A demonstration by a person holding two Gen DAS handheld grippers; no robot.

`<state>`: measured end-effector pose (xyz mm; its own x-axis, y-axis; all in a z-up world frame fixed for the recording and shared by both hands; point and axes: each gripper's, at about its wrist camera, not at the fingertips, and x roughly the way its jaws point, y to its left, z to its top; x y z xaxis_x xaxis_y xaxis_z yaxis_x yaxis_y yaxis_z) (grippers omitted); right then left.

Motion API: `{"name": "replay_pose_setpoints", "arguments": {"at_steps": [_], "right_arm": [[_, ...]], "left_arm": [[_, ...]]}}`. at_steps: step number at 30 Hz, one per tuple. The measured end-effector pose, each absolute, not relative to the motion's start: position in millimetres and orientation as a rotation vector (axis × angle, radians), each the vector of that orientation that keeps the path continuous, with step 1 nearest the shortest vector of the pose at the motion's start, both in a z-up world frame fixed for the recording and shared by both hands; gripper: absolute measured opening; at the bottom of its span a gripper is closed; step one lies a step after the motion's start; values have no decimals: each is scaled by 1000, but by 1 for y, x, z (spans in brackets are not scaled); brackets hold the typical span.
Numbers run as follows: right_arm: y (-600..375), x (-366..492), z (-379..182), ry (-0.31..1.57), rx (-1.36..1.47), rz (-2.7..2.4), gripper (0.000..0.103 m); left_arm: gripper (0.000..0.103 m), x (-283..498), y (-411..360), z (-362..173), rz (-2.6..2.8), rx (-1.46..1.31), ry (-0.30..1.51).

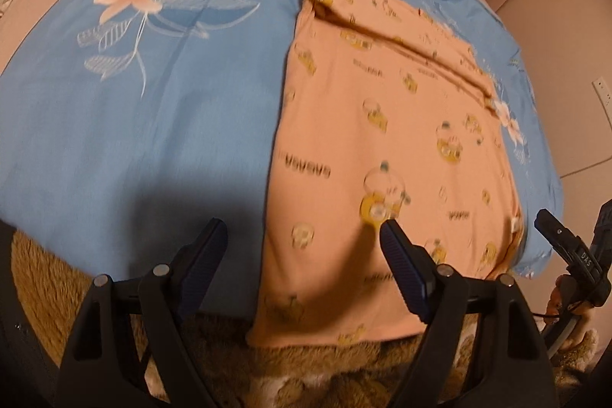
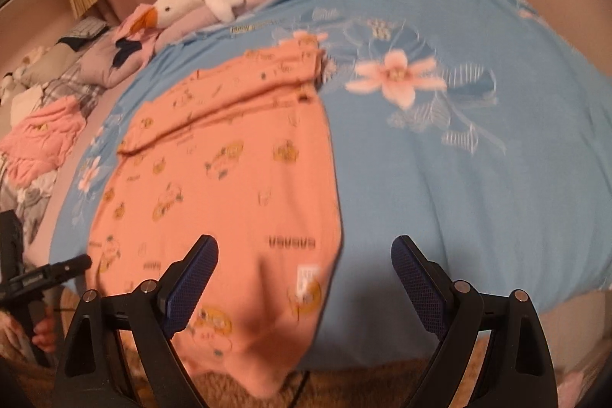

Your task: Fold small clothes

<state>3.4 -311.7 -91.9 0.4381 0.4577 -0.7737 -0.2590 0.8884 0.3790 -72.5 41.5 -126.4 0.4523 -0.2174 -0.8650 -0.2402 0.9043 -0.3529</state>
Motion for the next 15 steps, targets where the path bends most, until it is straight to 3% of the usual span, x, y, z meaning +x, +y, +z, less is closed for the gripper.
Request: {"name": "replay_pose_setpoints", "arguments": {"at_steps": [7,9,15], "right_arm": [[-301,-20,-108,1117,197,526,64],[-297,-24,-112,1131,195,529,63],[-283,-38,-118,1173,123,563,62]], "left_arm": [[78,-90,40,-134,-24,-537,1170],[70,-93,40,-135,-13,-530,1177],[66,-102,39,-137,-10,-517,1194]]}}
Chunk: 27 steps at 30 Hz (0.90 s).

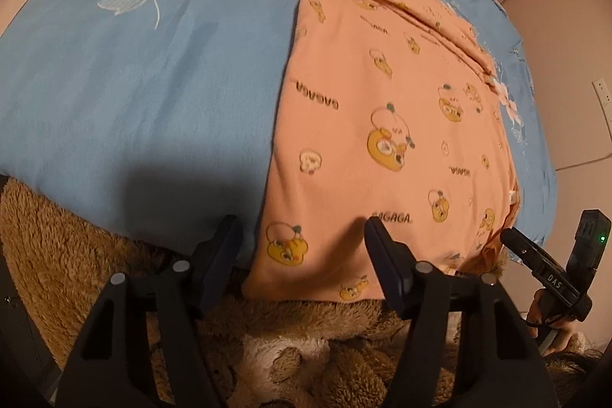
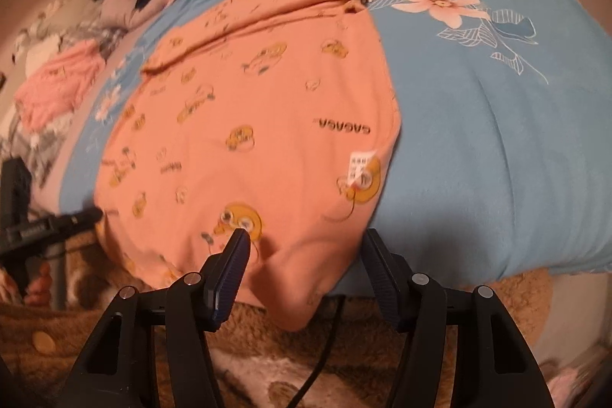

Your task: Fold small clothes

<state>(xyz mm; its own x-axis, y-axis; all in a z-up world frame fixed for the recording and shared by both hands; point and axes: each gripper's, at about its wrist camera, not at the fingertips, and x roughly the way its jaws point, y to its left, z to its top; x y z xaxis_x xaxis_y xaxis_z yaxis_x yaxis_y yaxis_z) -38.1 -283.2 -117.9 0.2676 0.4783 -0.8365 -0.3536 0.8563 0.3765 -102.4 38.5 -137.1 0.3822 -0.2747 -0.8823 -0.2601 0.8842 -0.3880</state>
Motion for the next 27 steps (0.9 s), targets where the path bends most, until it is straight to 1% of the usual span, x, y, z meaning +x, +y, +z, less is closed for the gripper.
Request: {"name": "replay_pose_setpoints", "arguments": {"at_steps": [2,4,5,6,7,8,9,10,12,15,21,27], "right_arm": [[-282,-40,-120,1185,118,562,61],[-282,-43,-123,1192,109,563,53],[-281,-44,-124,1193,102,561,47],[-280,-45,-125,1197,94,560,42],[-279,-46,-125,1191,85,560,39],[-279,-46,-124,1186,79,562,30],[-278,-46,-123,1180,71,566,15],[-278,-46,-122,1175,69,568,11],[-281,-42,-120,1180,103,593,11],[-287,-36,-112,1161,168,639,10],[-302,-18,-85,1063,297,686,10],[-306,8,-83,1041,417,690,10]], "left_arm": [[66,-104,33,-139,-16,-497,1205],[66,-103,29,-140,-12,-465,1204],[65,-102,28,-141,-12,-455,1205],[56,-103,25,-142,-19,-449,1209],[49,-103,23,-144,-34,-455,1225],[33,-104,21,-150,-56,-469,1252],[19,-105,18,-157,-75,-477,1287],[13,-104,17,-161,-76,-474,1306],[8,-104,15,-159,-80,-458,1295],[7,-103,17,-143,-129,-467,1243],[7,-90,31,-103,-214,-532,1089],[7,-63,52,-92,-210,-642,1026]]}}
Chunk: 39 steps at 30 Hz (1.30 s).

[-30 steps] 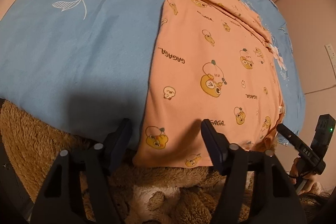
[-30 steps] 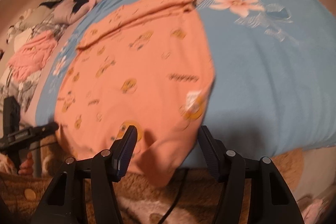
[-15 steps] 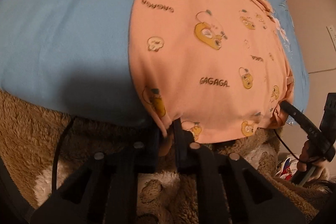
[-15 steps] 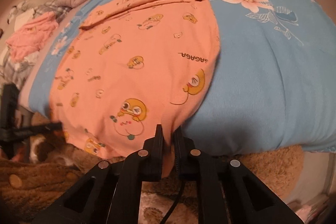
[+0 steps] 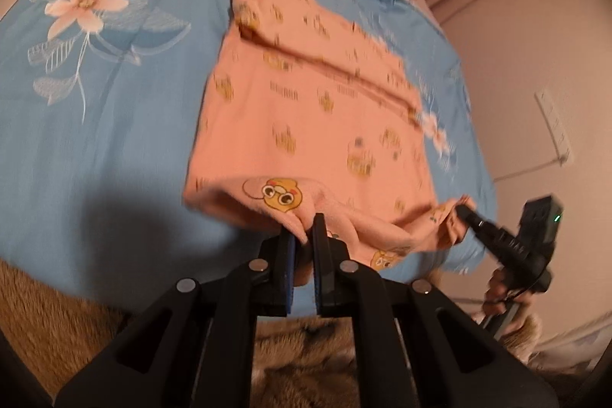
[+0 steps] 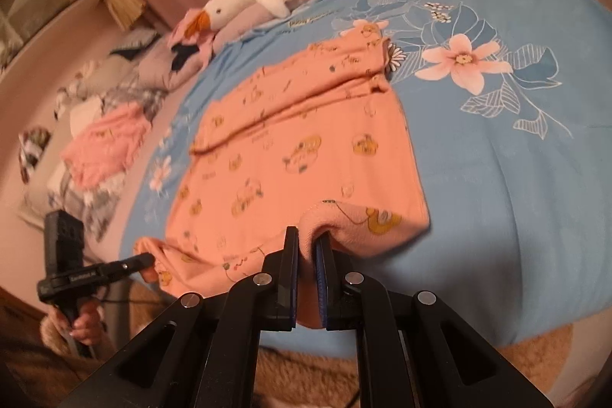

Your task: Fold small clothes

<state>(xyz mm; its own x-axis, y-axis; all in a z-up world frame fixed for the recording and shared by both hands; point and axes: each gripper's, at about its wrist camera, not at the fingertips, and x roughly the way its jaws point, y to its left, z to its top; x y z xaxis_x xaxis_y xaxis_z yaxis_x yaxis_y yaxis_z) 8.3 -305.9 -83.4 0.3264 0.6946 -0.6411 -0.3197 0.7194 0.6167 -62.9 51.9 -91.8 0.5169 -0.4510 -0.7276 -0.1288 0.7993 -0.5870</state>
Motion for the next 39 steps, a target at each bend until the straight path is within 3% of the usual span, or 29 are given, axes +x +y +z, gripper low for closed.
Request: {"name": "replay_pose_setpoints", "arguments": {"at_steps": [19,31,34,36,39], "right_arm": [[-302,81,-127,1097,521,531,10],[-333,73,-98,1006,400,405,12],[-328,63,-97,1033,345,461,12],[-321,53,-97,1050,307,506,12],[-309,41,-97,1070,262,563,12]], "left_arm": [[6,32,84,-126,-106,-689,1078],[7,29,99,-115,-109,-773,1051],[11,16,98,-100,-101,-742,1017],[23,9,98,-93,-84,-714,997],[26,-1,100,-86,-67,-682,982]]}}
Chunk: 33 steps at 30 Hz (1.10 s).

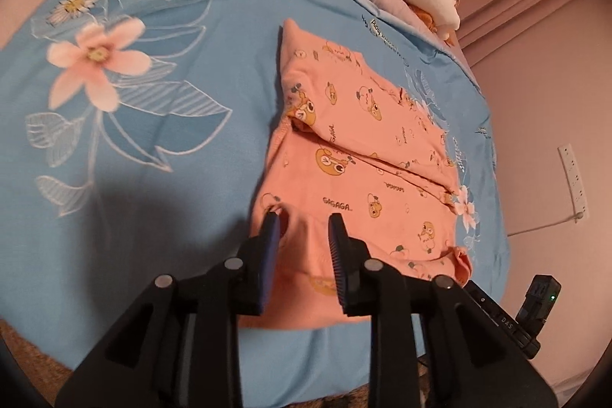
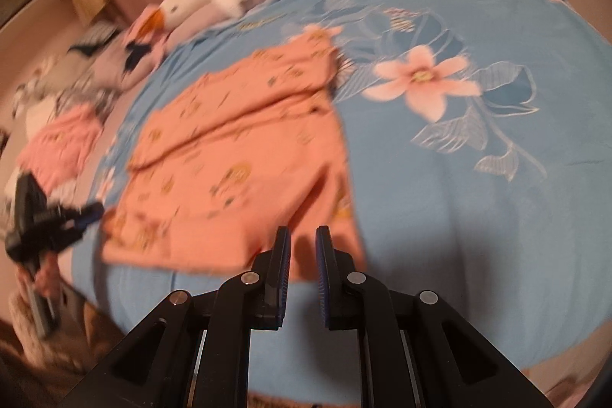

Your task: Fold small clothes

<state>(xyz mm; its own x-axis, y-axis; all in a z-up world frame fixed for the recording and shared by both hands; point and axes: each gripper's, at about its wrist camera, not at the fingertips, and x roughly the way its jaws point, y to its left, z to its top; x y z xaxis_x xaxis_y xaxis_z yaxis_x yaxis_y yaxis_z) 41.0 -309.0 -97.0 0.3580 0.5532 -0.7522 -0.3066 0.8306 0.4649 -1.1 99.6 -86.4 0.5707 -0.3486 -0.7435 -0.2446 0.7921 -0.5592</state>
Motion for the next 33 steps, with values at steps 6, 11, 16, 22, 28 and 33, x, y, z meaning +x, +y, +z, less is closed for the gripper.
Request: {"name": "replay_pose_setpoints", "arguments": {"at_steps": [6,11,16,22,28,33], "right_arm": [[-273,41,-107,1111,196,680,12],[-247,64,-111,1107,207,715,12],[-240,93,-109,1059,259,663,12],[-261,108,-100,1053,267,623,12],[-293,118,-94,1052,242,570,53],[-292,120,-107,1104,294,669,53]], "left_arm": [[25,-9,101,-90,-9,-620,1004],[25,-12,101,-92,-11,-607,1015],[25,-14,92,-93,-29,-565,1042],[24,-14,84,-96,-54,-522,1074],[23,-10,64,-94,-175,-548,1074],[23,8,43,-107,-268,-552,1122]]}}
